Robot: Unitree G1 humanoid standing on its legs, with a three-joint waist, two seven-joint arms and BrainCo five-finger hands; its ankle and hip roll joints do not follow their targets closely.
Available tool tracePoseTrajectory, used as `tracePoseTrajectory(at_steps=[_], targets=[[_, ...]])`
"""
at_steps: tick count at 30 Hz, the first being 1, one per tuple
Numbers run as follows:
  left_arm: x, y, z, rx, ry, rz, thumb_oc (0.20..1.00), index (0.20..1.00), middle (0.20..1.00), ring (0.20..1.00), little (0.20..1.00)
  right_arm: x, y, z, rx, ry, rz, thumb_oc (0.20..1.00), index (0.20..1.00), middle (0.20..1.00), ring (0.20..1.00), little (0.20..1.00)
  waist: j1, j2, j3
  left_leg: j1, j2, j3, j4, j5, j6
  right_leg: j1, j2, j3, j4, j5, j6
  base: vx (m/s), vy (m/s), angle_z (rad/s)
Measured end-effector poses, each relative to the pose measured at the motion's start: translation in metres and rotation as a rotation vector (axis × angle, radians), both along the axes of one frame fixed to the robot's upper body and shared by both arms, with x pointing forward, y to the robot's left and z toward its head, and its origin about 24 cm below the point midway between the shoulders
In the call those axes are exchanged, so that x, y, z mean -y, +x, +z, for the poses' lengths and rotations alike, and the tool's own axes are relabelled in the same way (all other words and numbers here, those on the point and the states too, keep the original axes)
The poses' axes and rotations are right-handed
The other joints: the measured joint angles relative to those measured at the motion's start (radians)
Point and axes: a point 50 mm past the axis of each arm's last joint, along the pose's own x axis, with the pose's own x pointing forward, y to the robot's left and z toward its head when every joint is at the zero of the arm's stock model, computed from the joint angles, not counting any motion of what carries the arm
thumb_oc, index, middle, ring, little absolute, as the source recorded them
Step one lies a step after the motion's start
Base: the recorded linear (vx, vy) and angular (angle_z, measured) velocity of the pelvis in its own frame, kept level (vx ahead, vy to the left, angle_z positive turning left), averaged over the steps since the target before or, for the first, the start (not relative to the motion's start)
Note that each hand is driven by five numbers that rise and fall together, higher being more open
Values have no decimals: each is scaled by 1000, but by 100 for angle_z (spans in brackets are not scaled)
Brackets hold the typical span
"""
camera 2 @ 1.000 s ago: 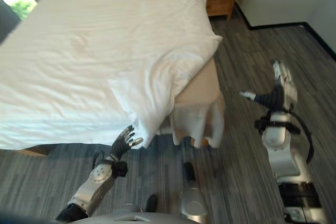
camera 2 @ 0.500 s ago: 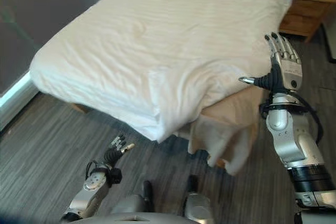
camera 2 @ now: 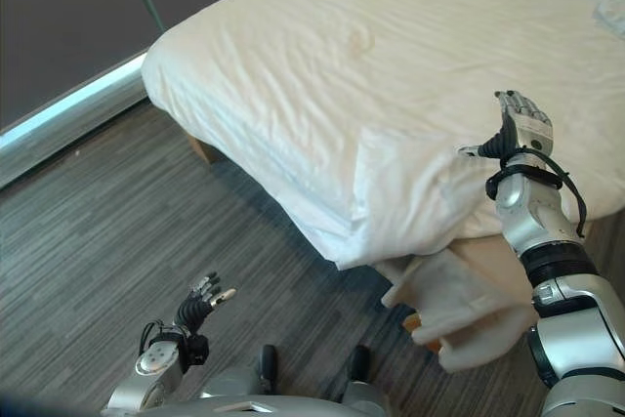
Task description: Making the bed.
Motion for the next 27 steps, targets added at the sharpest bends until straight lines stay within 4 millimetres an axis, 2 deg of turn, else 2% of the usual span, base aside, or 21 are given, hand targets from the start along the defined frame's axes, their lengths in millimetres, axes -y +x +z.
tracePoseTrajectory(at_steps=[2, 3, 5, 8, 9, 10, 11, 14, 20, 23, 26, 27], targets=[[0, 2, 1, 7, 3, -6, 1000, 1000, 1000, 1000, 1000, 6, 2, -1, -21, 17, -41, 1000, 1000, 1000, 1000, 1000, 0, -8, 0, -47, -7, -16, 2, 6, 5, -42, -6, -10, 0, 3, 1, -93, 74, 14], [0, 6, 3, 20, 6, -16, 1000, 1000, 1000, 1000, 1000, 10, 5, 4, -10, 30, -72, 1000, 1000, 1000, 1000, 1000, -3, -11, 3, -86, -10, -17, 0, 22, 8, -81, -9, -12, 2, 21, 2, -131, 121, 11], [2, 9, 4, 26, 19, -49, 1000, 1000, 1000, 1000, 1000, 10, 11, 16, 19, 43, -80, 1000, 1000, 1000, 1000, 1000, -4, -12, 6, -149, -18, -16, 1, 35, 14, -146, -11, -7, 3, 39, 1, -99, 112, 1], [4, 15, 5, 40, 27, -72, 1000, 1000, 1000, 1000, 1000, 8, 14, 17, 27, 40, -75, 1000, 1000, 1000, 1000, 1000, 5, -12, 15, -195, -22, -10, 2, 40, 17, -195, -15, 3, 1, 50, 2, -39, 80, -5], [8, 20, 6, 56, 29, -94, 1000, 1000, 1000, 1000, 1000, 9, 14, 17, 30, 43, -83, 758, 758, 758, 758, 758, 5, -14, 24, -211, -26, -11, 4, 43, 18, -212, -20, 6, 2, 55, 3, -58, 134, -5], [10, 23, 7, 60, 34, -106, 1000, 1000, 1000, 1000, 1000, 9, 15, 18, 31, 41, -86, 341, 341, 341, 341, 341, 6, -12, 30, -228, -28, -8, 5, 45, 21, -230, -22, 8, 1, 56, 4, -36, 85, -7], [16, 30, 10, 78, 29, -130, 1000, 1000, 1000, 1000, 1000, 8, 17, 21, 46, 64, -79, 200, 200, 200, 200, 200, 6, -12, 51, -246, -33, -1, 4, 52, 21, -250, -24, 16, 4, 67, 5, -25, 89, -10], [24, 42, 17, 115, 20, -167, 1000, 1000, 1000, 1000, 1000, 6, 18, 16, 39, 87, -78, 200, 200, 200, 200, 200, 3, -10, 87, -248, -41, 9, 1, 55, 24, -261, -29, 25, 4, 76, 5, -7, 89, -8], [32, 54, 24, 151, 22, -211, 1000, 1000, 1000, 1000, 1000, 3, 14, 13, 77, 134, -66, 200, 200, 200, 200, 200, -13, -7, 94, -245, -49, 12, -11, 58, 27, -264, -38, 27, 4, 76, 6, 6, 76, -1], [33, 60, 28, 170, 34, -221, 1000, 1000, 1000, 1000, 1000, -2, 4, 8, 124, 163, -25, 200, 200, 200, 200, 200, -32, -9, 96, -242, -52, 13, -12, 58, 27, -262, -40, 30, 4, 76, 6, -24, 37, 0], [32, 64, 30, 178, 41, -223, 1000, 1000, 1000, 1000, 1000, -13, -14, -10, 145, 194, 37, 200, 200, 200, 200, 200, -75, -23, 113, -206, -60, 23, -12, 53, 31, -233, -38, 37, 5, 77, 7, -92, 31, -15], [28, 67, 34, 194, 43, -202, 1000, 1000, 1000, 1000, 1000, -24, -32, -21, 188, 259, 73, 200, 200, 200, 200, 200, -79, -40, 125, -180, -50, 56, -13, 49, 36, -226, -32, 58, 14, 90, 15, -119, 8, -72]])
